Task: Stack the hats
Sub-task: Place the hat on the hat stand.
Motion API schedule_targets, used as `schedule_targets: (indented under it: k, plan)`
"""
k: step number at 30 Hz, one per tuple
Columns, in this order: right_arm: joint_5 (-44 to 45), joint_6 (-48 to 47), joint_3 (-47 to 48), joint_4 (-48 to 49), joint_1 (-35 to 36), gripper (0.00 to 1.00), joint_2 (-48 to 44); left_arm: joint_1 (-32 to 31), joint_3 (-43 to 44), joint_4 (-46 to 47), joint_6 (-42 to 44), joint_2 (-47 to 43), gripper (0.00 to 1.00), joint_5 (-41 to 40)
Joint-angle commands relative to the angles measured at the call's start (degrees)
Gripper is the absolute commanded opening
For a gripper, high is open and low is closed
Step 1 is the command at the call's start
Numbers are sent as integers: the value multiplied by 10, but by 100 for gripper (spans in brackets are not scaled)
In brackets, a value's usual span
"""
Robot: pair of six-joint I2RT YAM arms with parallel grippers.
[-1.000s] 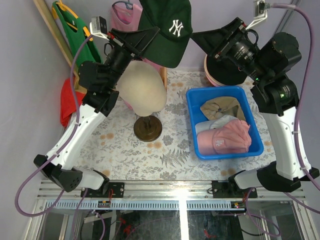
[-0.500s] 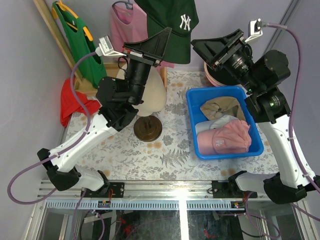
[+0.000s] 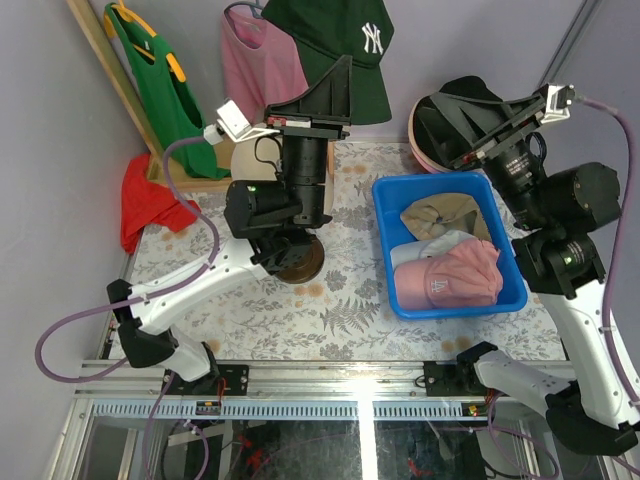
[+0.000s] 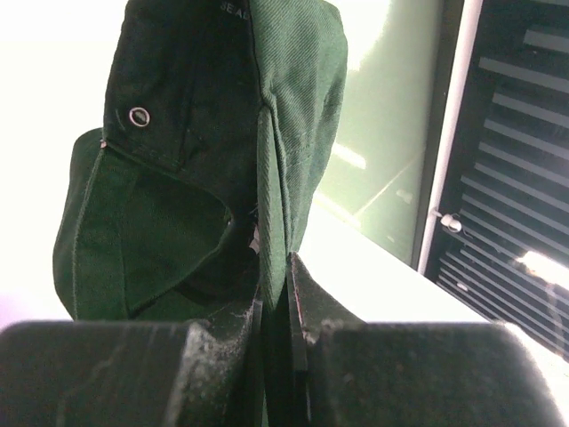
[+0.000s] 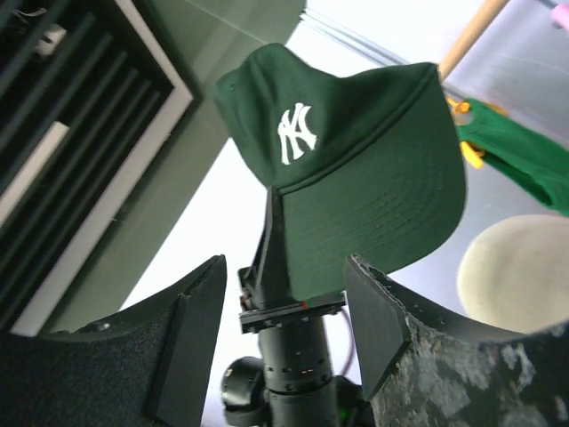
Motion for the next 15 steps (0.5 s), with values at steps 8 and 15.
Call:
schedule_targets:
  k: [8, 15]
  plan:
    - [-32, 148, -79, 93, 0, 64, -11, -14, 58, 117, 81, 40, 0, -49]
    - [-40, 184, -75, 141, 7, 64, 15, -15, 50, 124, 75, 43, 0, -42]
